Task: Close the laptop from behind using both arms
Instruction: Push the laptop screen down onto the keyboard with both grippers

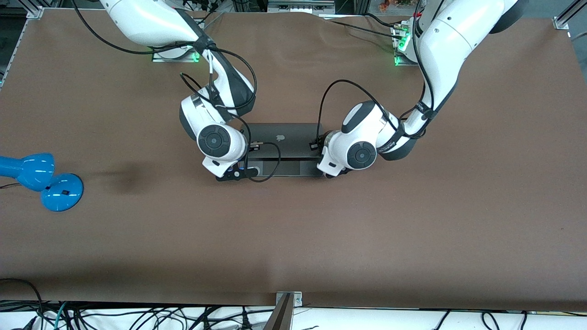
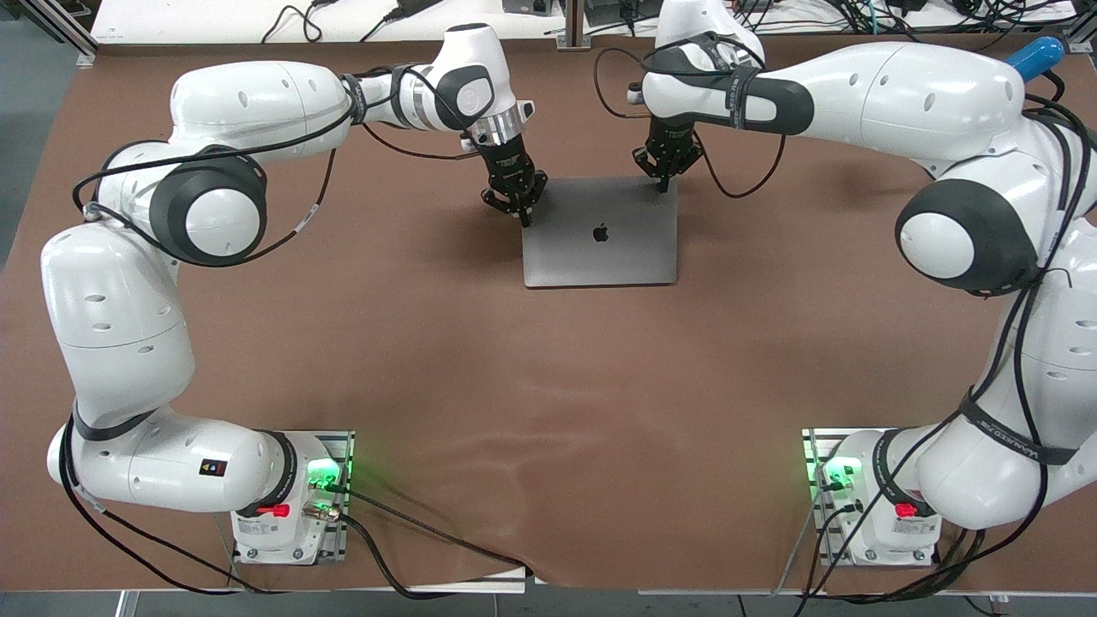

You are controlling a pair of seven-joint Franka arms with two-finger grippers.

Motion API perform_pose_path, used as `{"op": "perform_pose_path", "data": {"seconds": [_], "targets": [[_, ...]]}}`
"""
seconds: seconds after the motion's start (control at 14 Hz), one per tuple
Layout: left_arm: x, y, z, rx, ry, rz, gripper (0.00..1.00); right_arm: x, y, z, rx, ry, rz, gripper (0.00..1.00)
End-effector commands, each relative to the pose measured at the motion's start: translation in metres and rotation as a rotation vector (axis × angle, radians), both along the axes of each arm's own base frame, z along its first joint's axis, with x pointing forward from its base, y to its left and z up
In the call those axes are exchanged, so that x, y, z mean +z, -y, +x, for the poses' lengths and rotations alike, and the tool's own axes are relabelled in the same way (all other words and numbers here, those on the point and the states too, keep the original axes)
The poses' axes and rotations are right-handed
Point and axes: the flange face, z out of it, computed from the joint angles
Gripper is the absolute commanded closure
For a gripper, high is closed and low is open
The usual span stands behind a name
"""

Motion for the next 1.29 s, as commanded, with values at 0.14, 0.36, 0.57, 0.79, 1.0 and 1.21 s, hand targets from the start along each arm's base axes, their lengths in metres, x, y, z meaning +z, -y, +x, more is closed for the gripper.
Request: {"op": "perform_pose_path", "data": {"seconds": [0.14,0.36,0.57,0.79,1.0,1.21], "targets": [[-0.023,0.002,0.018,-0.013,0.045,0.033,1.0,-0.023,-0.001,0.012,0.023,0.046,-0.025,1.0],[-0.037,0.001,0.027,0.005,0.036,0.025,1.0,-0.041,-0.002,0.014,0.033,0.063,-0.03,1.0],[-0.053,0.001,0.029,0.006,0.04,0.05,1.0,-0.072,-0.004,0.016,0.038,0.082,-0.023,1.0],[-0.06,0.002,0.033,0.021,0.06,0.038,1.0,-0.085,-0.008,0.015,0.06,0.105,-0.028,1.0],[-0.063,-0.002,0.035,0.026,0.06,0.044,1.0,-0.086,-0.007,0.017,0.064,0.107,-0.024,1.0],[-0.06,-0.003,0.036,0.026,0.063,0.043,1.0,-0.046,0.0,0.041,0.023,0.144,0.004,0.17]]}}
